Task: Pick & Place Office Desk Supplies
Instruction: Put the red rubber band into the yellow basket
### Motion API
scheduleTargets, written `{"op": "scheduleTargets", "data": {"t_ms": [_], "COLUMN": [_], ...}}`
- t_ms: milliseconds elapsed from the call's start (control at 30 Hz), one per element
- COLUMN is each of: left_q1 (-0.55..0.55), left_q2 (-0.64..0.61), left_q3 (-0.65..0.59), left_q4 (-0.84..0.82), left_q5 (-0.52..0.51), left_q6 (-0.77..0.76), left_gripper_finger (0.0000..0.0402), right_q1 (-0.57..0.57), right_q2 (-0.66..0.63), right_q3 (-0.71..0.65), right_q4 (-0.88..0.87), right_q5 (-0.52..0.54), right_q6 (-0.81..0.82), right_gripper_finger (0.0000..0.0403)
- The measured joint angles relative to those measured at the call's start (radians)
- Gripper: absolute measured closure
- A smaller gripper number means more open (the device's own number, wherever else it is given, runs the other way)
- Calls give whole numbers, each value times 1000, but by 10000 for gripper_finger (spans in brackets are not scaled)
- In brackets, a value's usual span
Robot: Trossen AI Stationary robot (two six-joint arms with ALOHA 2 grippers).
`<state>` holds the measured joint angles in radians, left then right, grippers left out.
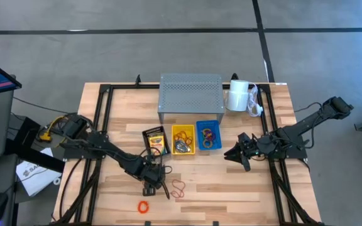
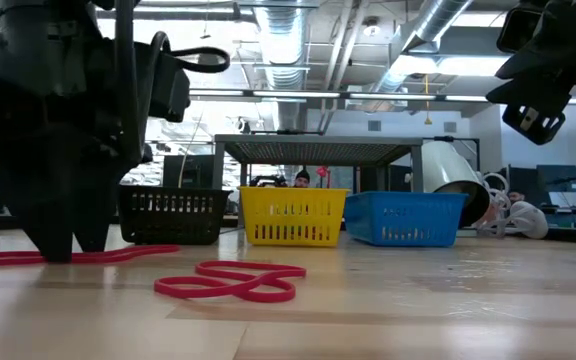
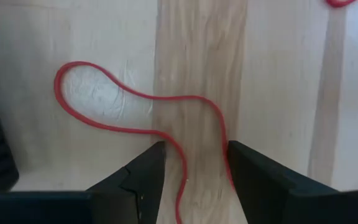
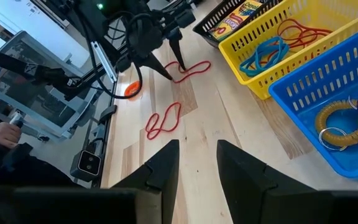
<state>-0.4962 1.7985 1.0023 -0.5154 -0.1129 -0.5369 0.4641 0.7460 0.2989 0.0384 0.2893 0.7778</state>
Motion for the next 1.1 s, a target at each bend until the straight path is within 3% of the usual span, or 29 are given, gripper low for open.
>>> {"op": "scheduleTargets", "data": {"t_ms": [367, 467, 733, 1100], "left_q1": [-2, -1, 6, 1], "left_q2": [13, 13, 14, -28], "left_q3": [1, 1, 0, -6], "left_q4": [0, -2, 11, 11], "left_q5": [9, 18, 74, 136], "left_q6": [5, 6, 36, 32], "left_gripper_finger": [242, 271, 393, 401], "right_q1": [0, 0, 0, 0], "right_q2": [0, 0, 0, 0], "right_q3": [0, 0, 0, 0], "right_q4": [-1, -1, -1, -1], "right_q5": [0, 0, 0, 0], "right_q6": [0, 0, 0, 0], "right_gripper_finger": [297, 297, 297, 297]}}
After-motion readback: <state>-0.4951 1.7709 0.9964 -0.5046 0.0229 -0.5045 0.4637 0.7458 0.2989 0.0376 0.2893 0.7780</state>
